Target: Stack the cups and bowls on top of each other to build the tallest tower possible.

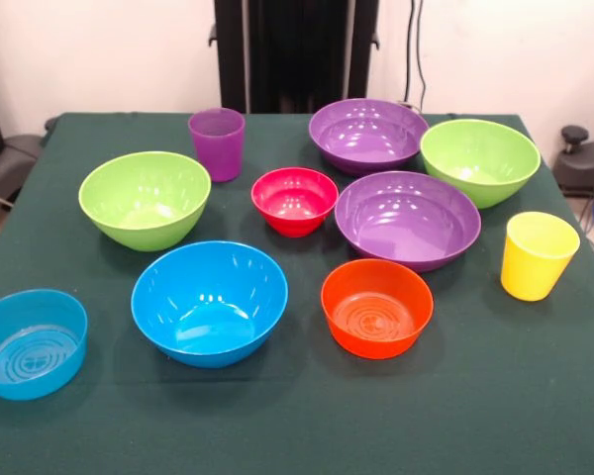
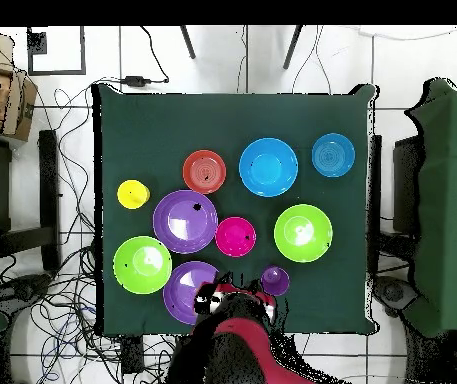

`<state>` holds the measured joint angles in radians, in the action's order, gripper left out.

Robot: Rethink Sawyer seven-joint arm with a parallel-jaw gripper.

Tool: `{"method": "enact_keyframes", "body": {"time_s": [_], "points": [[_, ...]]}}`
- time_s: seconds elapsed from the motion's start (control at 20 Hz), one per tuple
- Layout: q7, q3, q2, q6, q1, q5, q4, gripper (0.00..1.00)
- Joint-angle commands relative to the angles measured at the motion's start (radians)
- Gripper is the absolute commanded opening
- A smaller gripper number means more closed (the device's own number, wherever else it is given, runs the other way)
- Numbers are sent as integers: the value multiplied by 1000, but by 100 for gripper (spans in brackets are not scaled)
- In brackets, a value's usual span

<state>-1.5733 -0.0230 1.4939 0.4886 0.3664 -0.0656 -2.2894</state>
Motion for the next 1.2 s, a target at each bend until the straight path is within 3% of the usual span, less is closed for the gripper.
{"method": "enact_keyframes", "body": {"time_s": [0.05, 0.25, 0.5, 0.6, 0.75, 1.2], "points": [[117, 189, -174, -301, 158, 43, -320, 100], [-13, 196, -288, -409, 164, 179, -283, 100], [-42, 249, -334, -429, 220, 224, -288, 100], [-61, 231, -373, -457, 216, 258, -276, 100], [-88, 184, -486, -556, 198, 313, -233, 100], [-134, 147, -790, -739, 203, 409, -96, 100]]}}
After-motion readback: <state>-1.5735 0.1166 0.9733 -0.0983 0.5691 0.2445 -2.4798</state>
